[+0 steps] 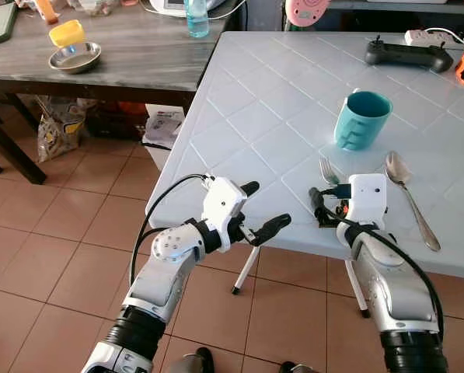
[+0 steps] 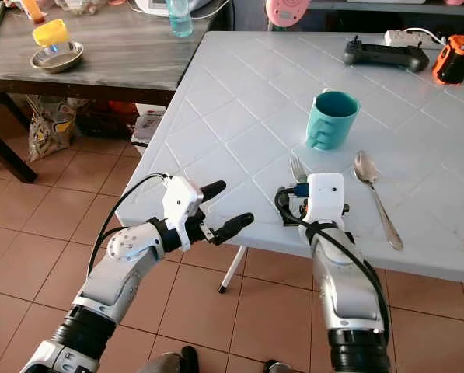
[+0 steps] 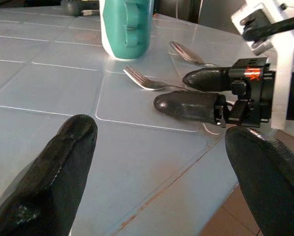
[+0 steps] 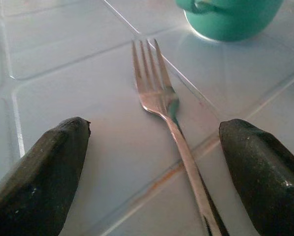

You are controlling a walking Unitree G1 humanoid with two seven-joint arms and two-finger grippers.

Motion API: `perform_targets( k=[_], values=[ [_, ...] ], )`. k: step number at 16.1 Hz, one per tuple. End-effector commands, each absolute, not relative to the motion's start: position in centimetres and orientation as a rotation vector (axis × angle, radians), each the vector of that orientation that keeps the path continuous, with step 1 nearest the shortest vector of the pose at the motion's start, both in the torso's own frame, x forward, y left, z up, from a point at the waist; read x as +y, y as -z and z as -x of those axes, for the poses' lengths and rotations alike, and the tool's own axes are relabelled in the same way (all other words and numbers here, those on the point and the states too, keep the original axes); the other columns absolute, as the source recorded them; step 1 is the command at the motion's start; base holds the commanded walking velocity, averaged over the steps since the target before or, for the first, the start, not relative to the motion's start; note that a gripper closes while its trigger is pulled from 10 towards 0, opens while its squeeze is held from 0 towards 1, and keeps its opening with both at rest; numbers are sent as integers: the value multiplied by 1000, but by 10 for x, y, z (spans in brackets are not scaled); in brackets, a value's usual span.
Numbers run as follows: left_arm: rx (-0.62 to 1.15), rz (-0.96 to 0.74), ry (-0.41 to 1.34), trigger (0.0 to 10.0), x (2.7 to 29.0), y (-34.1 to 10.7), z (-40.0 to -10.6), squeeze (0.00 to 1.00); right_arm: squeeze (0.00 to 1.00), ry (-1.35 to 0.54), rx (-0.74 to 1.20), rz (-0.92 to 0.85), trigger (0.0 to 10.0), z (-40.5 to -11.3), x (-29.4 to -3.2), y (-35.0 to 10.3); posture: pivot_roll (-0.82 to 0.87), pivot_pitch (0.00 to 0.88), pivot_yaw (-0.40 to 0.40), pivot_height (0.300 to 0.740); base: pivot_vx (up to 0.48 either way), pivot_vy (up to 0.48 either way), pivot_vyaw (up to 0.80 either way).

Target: Setting the table

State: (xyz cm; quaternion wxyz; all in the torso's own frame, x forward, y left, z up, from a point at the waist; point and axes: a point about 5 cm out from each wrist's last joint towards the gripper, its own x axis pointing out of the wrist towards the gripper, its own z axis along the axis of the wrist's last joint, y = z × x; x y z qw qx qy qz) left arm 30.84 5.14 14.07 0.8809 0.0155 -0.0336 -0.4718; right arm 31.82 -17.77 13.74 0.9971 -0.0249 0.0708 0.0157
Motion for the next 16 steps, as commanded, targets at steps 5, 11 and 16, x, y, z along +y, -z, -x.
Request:
perform_targets(
  k=[5,11,16],
  values=[
    [-70,-39,1023,10000,53,-142,-303,0,0,-77,193,16,4941,-321,-176,-129,58,184,86,740,0,0,0],
    [-38,-48,1082,10000,57,-138,-297,0,0,-106,219,-8,0,-320,-169,-121,62,190,86,740,0,0,0],
    [-27,-77,1121,10000,57,-135,-293,0,0,-107,224,5,10000,-320,-169,-119,63,187,91,740,0,0,0]
  ],
)
